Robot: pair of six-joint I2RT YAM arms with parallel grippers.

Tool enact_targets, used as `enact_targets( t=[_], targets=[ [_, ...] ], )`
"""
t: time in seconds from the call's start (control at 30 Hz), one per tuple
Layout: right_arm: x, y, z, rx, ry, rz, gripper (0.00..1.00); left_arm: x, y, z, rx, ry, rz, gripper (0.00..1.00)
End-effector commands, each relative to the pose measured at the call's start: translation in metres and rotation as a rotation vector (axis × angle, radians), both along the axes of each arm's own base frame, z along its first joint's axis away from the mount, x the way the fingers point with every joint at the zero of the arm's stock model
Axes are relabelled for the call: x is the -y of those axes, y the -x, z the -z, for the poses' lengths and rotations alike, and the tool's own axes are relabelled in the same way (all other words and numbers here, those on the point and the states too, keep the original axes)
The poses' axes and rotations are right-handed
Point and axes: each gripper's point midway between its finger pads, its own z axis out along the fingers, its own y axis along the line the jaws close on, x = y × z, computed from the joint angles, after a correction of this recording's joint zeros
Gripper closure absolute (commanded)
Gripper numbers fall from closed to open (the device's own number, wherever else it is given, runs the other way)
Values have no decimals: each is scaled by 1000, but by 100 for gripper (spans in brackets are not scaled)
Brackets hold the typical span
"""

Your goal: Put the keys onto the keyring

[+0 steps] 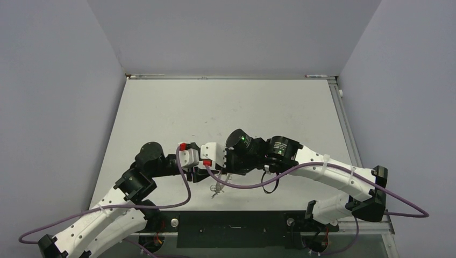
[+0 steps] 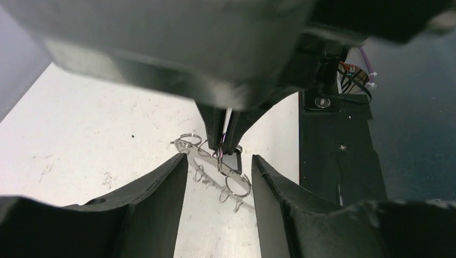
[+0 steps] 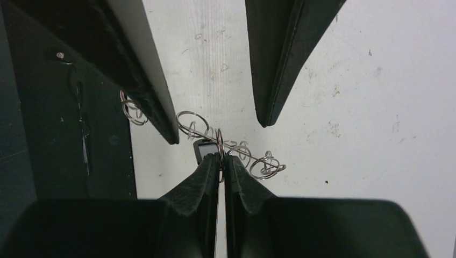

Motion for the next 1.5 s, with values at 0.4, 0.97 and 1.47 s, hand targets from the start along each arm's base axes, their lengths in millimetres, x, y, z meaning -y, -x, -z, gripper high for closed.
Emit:
enact_targets(
  t=[0.4,0.97,1.47],
  targets=[
    [-6,12,-34,77,-54,-26,95,14,11,-9,-27,-8,108,68],
    [-9,17,-43,91,-83,-41,95,23,20,-3,-80,-3,176,79],
    [-4,17,-59,124,-145,-33,95,19,21,-2,-50,7,159,69]
  ],
)
